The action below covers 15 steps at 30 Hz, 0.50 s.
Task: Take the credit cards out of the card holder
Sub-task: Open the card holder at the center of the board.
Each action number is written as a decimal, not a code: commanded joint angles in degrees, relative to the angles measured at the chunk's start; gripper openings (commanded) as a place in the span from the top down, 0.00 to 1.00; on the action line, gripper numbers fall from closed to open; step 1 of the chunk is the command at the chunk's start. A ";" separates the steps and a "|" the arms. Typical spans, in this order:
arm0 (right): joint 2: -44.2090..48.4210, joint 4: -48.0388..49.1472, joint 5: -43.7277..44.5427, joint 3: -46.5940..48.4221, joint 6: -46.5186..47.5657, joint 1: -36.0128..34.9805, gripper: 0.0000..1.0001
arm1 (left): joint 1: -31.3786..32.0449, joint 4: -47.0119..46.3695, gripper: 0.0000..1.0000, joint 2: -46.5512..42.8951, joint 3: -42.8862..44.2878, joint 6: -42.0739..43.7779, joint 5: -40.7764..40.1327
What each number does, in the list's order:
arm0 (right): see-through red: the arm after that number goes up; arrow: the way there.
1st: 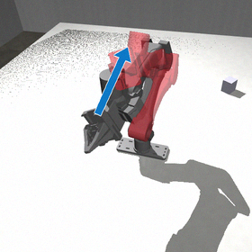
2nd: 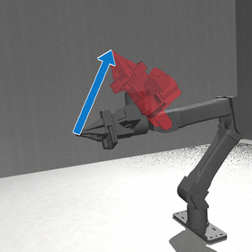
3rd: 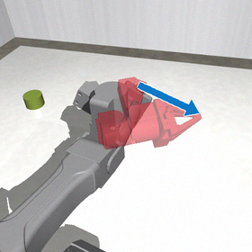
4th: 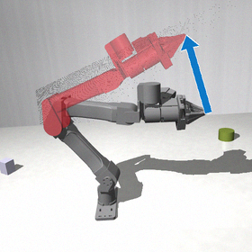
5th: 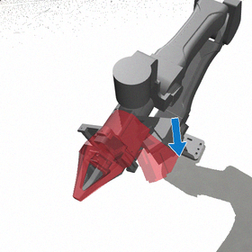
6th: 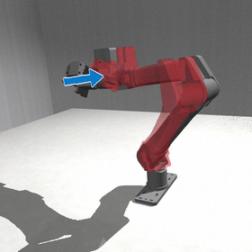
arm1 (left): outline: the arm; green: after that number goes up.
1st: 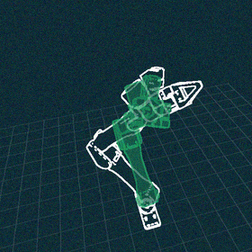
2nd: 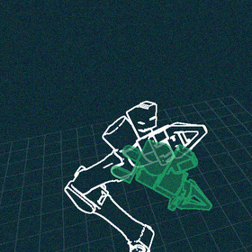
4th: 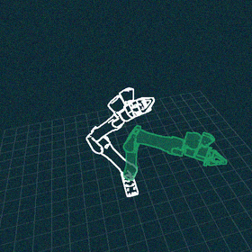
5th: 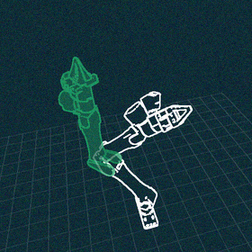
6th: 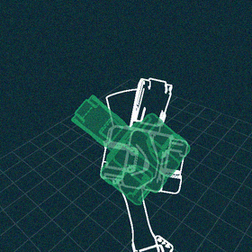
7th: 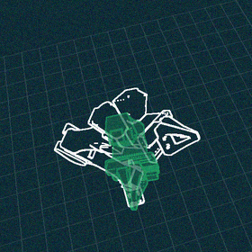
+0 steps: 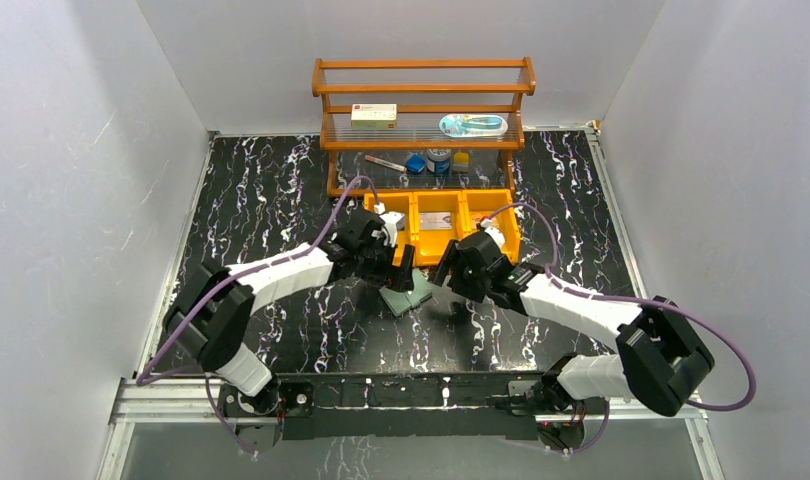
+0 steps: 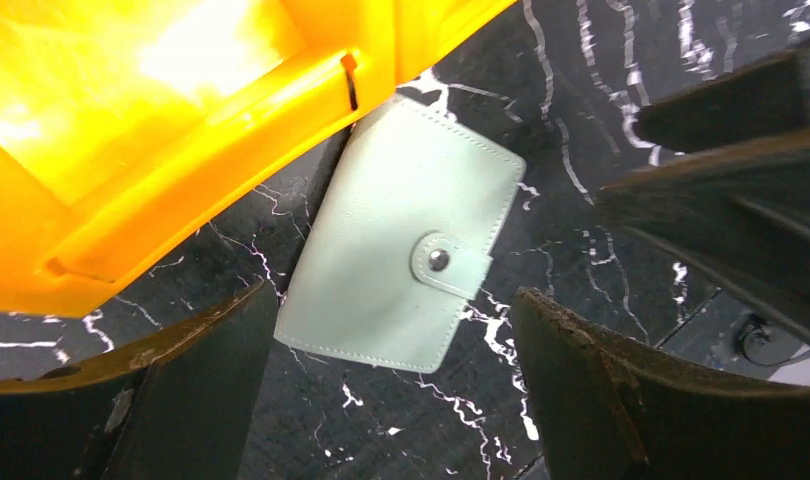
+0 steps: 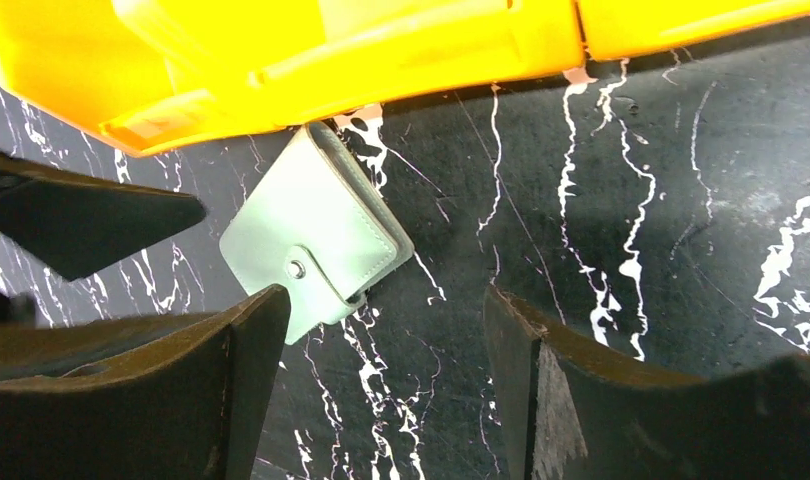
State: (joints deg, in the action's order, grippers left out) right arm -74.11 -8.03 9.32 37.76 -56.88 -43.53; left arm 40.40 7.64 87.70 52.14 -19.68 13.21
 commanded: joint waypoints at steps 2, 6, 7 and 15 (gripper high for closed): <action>3.61 3.10 3.16 -3.78 -3.48 -0.04 0.20 | 0.20 -2.88 0.18 4.30 -0.36 -0.11 1.89; 3.42 5.31 1.62 -5.49 -4.42 -0.01 0.21 | 0.20 -2.30 0.29 4.23 -3.24 -0.98 4.51; 3.10 5.81 0.76 -5.39 -4.11 0.02 0.22 | 0.20 -2.74 0.32 3.64 -4.47 -1.67 5.44; -4.13 9.15 -8.64 -1.76 0.85 -0.25 0.34 | 0.33 -9.15 0.55 -1.46 -13.67 -6.92 12.17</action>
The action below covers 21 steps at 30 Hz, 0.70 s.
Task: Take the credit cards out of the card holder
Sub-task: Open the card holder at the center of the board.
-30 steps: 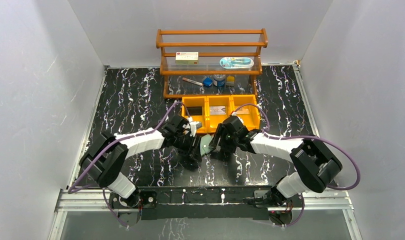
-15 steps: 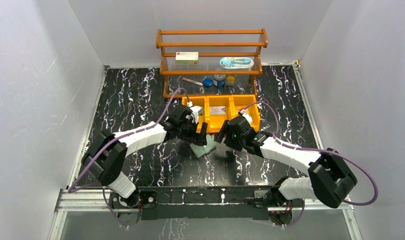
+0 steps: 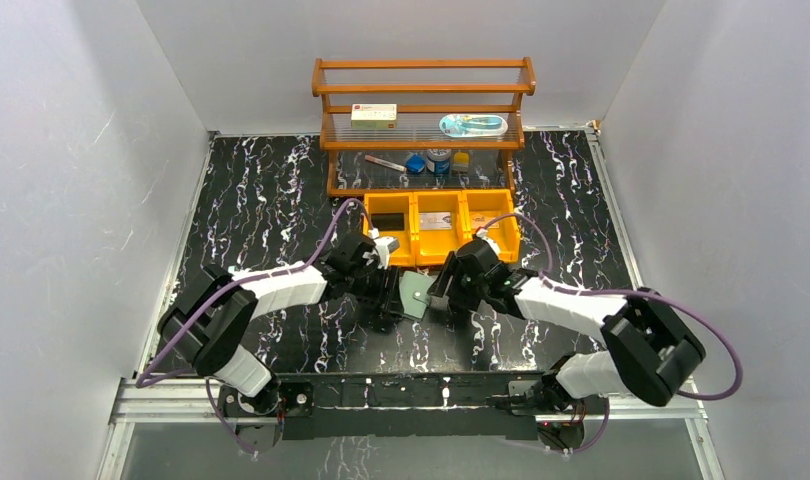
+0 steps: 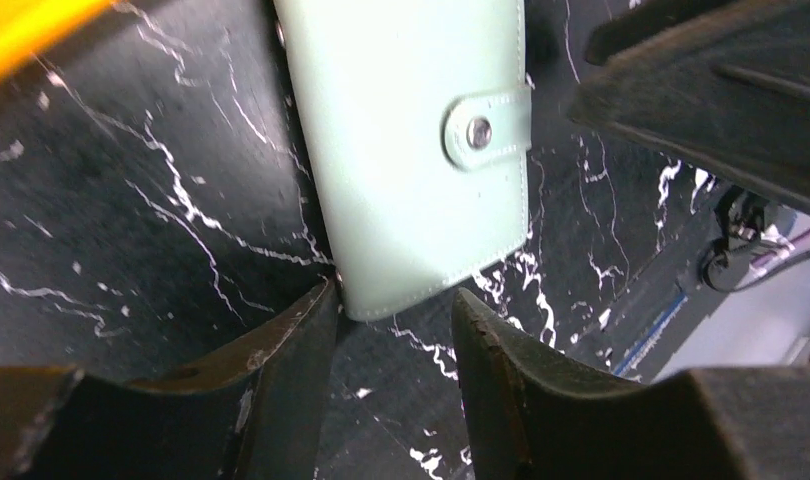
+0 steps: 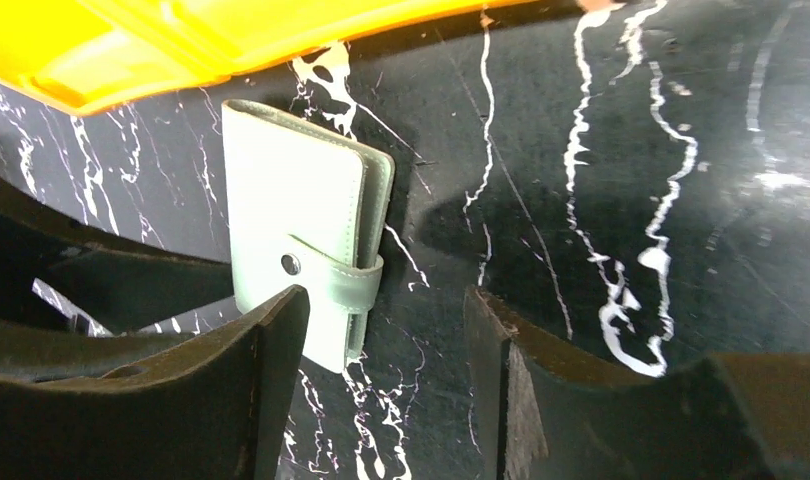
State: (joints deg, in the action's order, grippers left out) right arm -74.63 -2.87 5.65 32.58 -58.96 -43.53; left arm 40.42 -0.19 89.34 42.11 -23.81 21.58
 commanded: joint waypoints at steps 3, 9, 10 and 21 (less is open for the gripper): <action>-8.05 1.94 -4.53 6.18 4.86 -1.34 0.41 | 0.36 -2.47 0.54 -4.19 -4.72 -3.65 2.50; -13.15 -10.60 7.51 14.07 6.22 -6.20 0.41 | 0.27 -0.34 0.36 -5.54 -3.98 -7.17 -6.34; -13.20 -11.74 8.55 14.42 6.49 -6.49 0.40 | 0.25 -0.07 0.34 -6.09 -3.99 -7.80 -8.11; -12.32 -7.97 5.69 12.05 9.92 -6.75 0.50 | -3.89 -7.27 0.49 -0.22 -3.27 -9.85 0.29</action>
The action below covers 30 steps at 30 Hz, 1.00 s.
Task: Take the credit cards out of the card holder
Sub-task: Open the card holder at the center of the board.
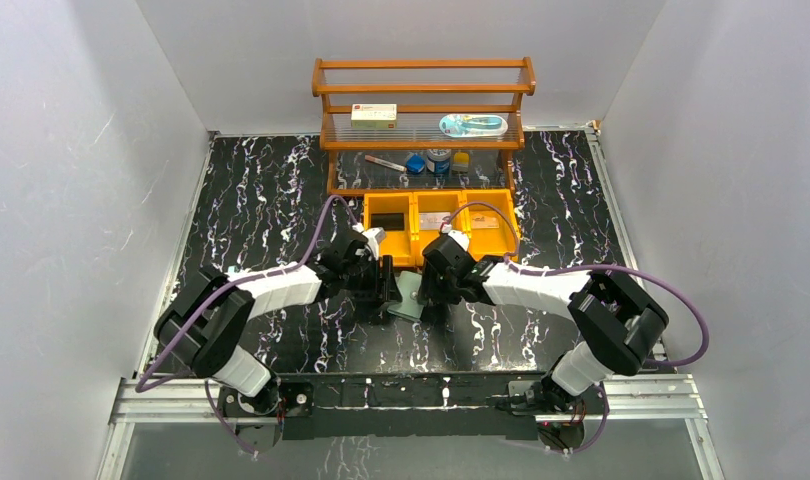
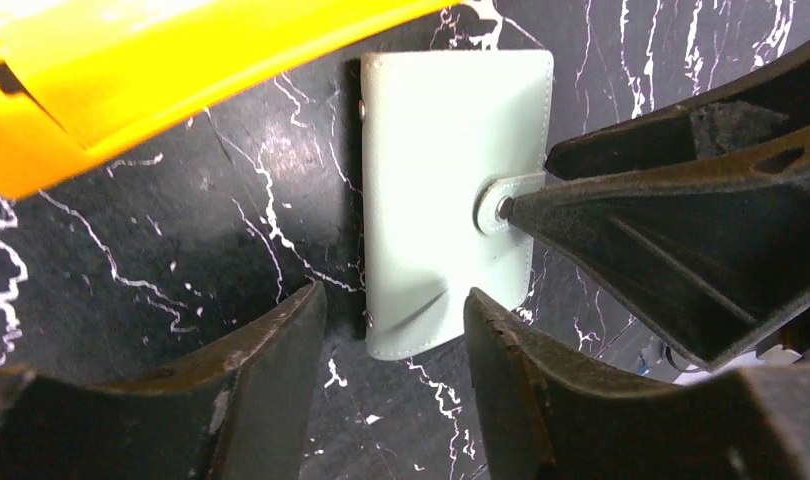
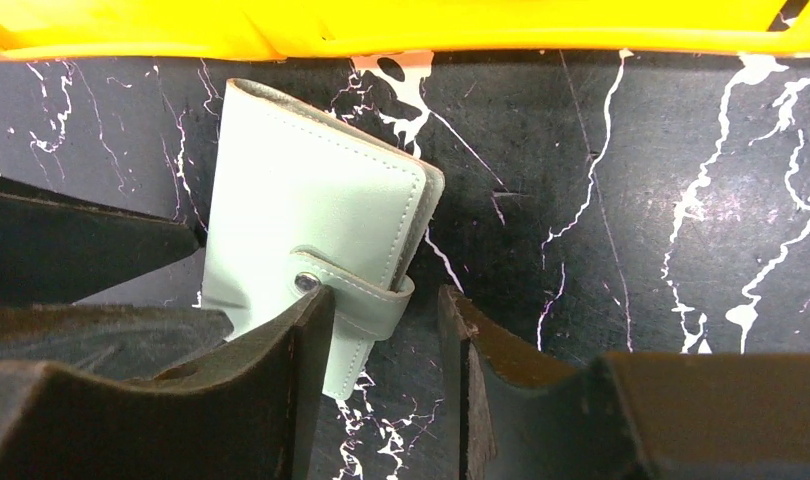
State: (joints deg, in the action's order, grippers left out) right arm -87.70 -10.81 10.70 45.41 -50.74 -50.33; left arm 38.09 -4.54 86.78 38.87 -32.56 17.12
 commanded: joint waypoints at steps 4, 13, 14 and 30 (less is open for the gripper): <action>1.54 2.49 -1.13 -2.39 1.70 -0.03 0.51 | -1.83 -10.15 0.53 5.24 -2.70 -5.25 14.10; 1.23 5.27 -4.88 -4.72 0.15 -0.01 0.51 | -2.23 -24.14 0.85 8.66 -8.60 -14.03 20.87; 1.43 5.72 -5.28 -5.14 -0.06 -0.01 0.52 | -2.23 -24.26 0.88 8.18 -8.94 -14.24 20.50; 8.93 -5.42 -0.12 4.12 6.67 -0.41 0.31 | -2.18 -6.22 1.00 -2.98 -5.86 -7.63 11.54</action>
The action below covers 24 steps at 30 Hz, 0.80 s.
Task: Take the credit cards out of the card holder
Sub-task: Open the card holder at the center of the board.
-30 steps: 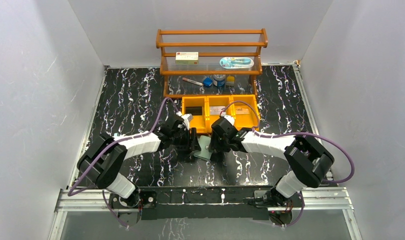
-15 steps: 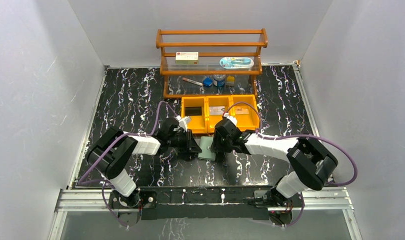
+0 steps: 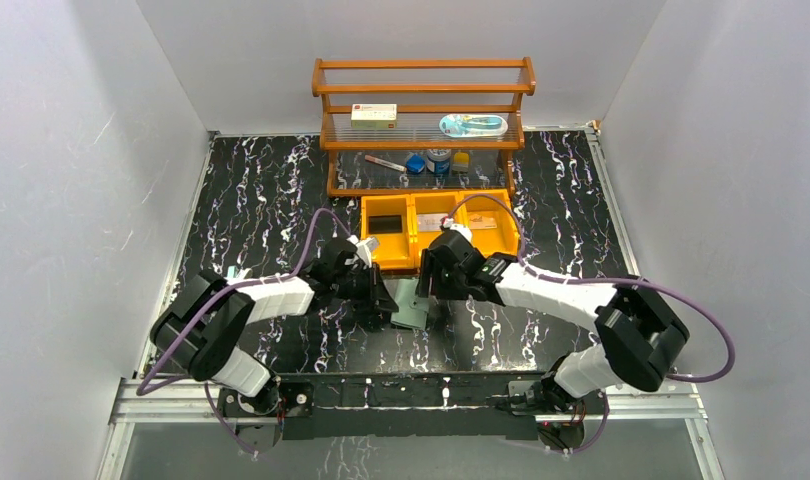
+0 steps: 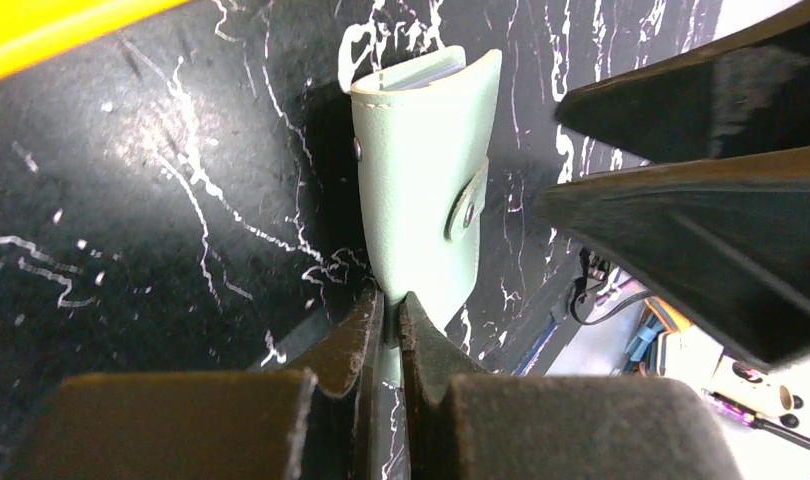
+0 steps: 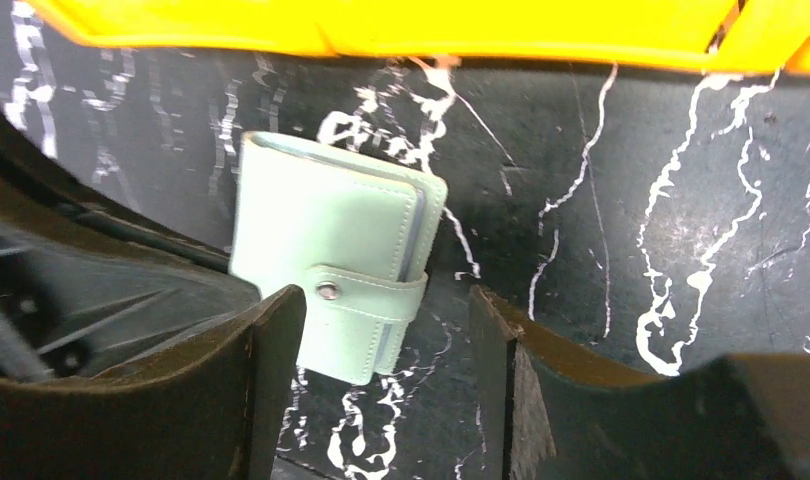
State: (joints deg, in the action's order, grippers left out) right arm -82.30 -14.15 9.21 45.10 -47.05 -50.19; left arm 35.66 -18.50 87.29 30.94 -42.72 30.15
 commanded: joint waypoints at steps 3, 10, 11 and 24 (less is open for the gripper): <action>3.67 -1.45 0.53 5.77 3.00 -1.59 0.36 | 0.65 8.68 1.00 -4.97 1.66 1.83 -1.79; -1.15 -4.57 7.17 8.66 -1.41 -8.45 0.45 | 3.58 9.32 1.00 -16.74 -5.78 -8.05 -13.34; -1.57 -4.62 7.67 8.97 -2.71 -9.10 0.46 | 3.69 9.51 1.00 -18.47 -6.48 -8.54 -14.11; -9.96 -3.02 6.13 13.53 -0.61 -13.09 0.46 | 5.72 11.90 1.00 -17.49 -4.79 -7.43 -14.88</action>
State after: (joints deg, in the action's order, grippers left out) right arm -89.80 -18.26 14.96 55.70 -48.49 -62.48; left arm 40.64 -8.10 69.69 23.79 -50.63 15.84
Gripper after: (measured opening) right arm 0.528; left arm 0.038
